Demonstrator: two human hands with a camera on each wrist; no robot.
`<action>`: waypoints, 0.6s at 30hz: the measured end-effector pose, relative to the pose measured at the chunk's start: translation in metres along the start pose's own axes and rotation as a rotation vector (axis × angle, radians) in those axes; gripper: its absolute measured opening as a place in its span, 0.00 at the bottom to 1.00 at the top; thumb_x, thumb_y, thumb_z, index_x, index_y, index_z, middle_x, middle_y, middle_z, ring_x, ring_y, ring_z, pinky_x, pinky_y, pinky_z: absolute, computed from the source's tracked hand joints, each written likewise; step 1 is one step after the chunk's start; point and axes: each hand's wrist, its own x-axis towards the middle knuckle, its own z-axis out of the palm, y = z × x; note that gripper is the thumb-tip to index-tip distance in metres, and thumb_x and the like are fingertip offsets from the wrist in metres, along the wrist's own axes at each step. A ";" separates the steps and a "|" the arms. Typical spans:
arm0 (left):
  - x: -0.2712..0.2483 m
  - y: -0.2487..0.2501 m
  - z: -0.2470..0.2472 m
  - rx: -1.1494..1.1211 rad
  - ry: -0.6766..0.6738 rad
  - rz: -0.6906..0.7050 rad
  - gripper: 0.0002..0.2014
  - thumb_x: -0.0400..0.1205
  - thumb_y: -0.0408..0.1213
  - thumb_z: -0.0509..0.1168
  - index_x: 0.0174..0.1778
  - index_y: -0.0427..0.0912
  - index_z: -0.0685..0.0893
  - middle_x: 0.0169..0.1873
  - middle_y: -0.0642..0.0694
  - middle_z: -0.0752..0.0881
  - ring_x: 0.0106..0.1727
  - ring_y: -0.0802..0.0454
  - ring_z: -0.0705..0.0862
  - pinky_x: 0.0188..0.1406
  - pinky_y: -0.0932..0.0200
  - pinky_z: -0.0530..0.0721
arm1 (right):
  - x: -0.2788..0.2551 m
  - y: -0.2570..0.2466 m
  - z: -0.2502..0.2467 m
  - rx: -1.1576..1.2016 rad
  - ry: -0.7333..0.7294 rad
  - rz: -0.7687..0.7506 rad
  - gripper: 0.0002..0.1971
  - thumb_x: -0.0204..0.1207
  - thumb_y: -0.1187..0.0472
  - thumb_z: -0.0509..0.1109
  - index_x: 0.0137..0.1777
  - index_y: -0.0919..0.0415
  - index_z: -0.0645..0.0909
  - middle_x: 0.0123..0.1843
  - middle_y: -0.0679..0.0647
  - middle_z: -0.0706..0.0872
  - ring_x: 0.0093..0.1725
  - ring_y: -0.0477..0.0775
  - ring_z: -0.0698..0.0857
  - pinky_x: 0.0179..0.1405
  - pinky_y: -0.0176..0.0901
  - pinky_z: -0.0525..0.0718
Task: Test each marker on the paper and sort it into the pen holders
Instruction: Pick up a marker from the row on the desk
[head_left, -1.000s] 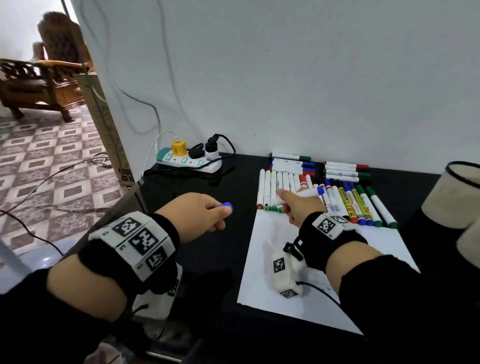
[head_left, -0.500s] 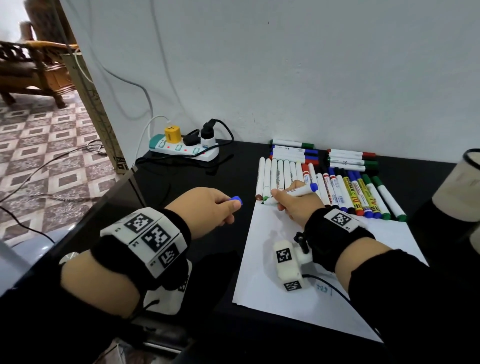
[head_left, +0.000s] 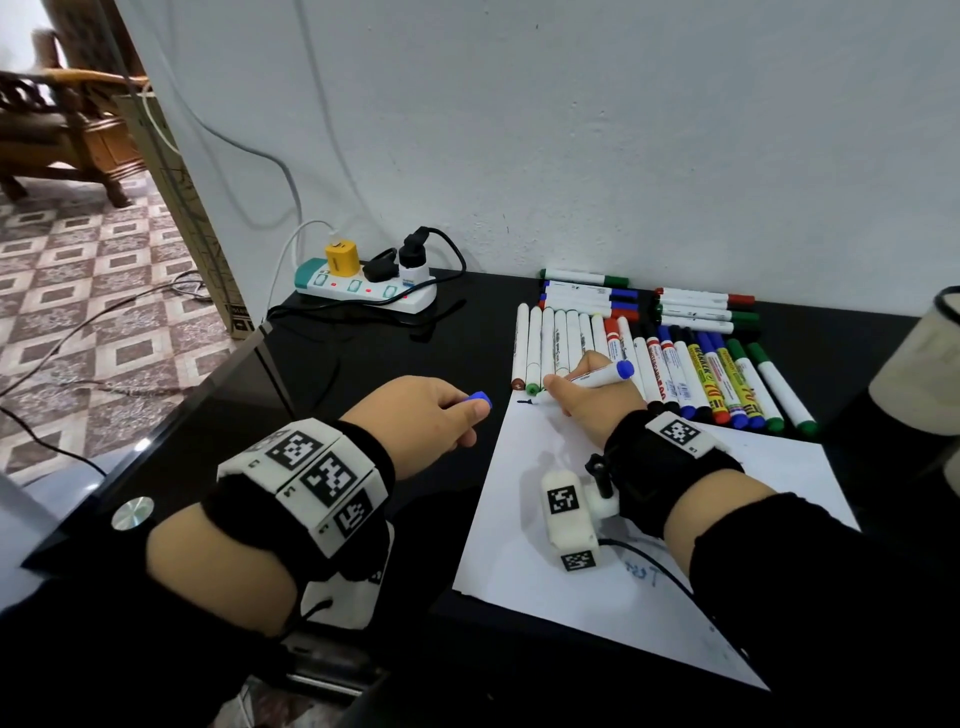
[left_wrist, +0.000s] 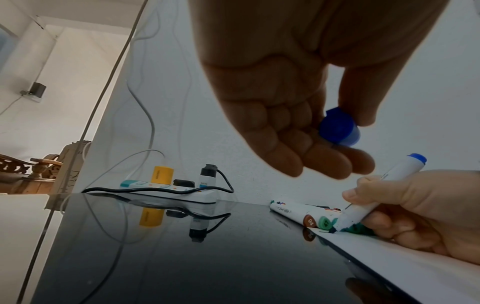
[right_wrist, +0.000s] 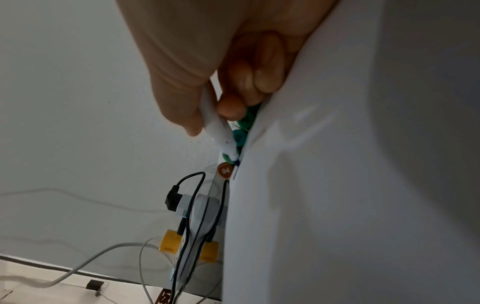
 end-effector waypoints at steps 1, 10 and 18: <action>0.000 0.000 0.000 -0.003 0.002 0.000 0.15 0.83 0.53 0.57 0.45 0.50 0.86 0.43 0.51 0.90 0.47 0.54 0.87 0.53 0.57 0.81 | 0.000 0.000 0.000 0.004 0.007 -0.001 0.15 0.78 0.55 0.69 0.35 0.55 0.67 0.33 0.50 0.78 0.34 0.47 0.77 0.35 0.39 0.73; -0.002 -0.002 0.001 -0.015 0.002 0.003 0.14 0.83 0.54 0.57 0.43 0.52 0.84 0.42 0.52 0.90 0.46 0.54 0.87 0.53 0.58 0.81 | 0.001 0.006 -0.008 0.065 -0.063 -0.016 0.15 0.76 0.51 0.71 0.34 0.54 0.70 0.29 0.49 0.81 0.30 0.48 0.76 0.36 0.43 0.75; -0.004 0.003 0.001 -0.031 0.006 -0.013 0.13 0.83 0.53 0.58 0.44 0.52 0.84 0.43 0.52 0.89 0.46 0.55 0.87 0.54 0.58 0.81 | 0.001 0.004 -0.014 0.073 -0.133 -0.031 0.13 0.77 0.53 0.71 0.36 0.54 0.71 0.28 0.49 0.81 0.26 0.46 0.74 0.29 0.37 0.72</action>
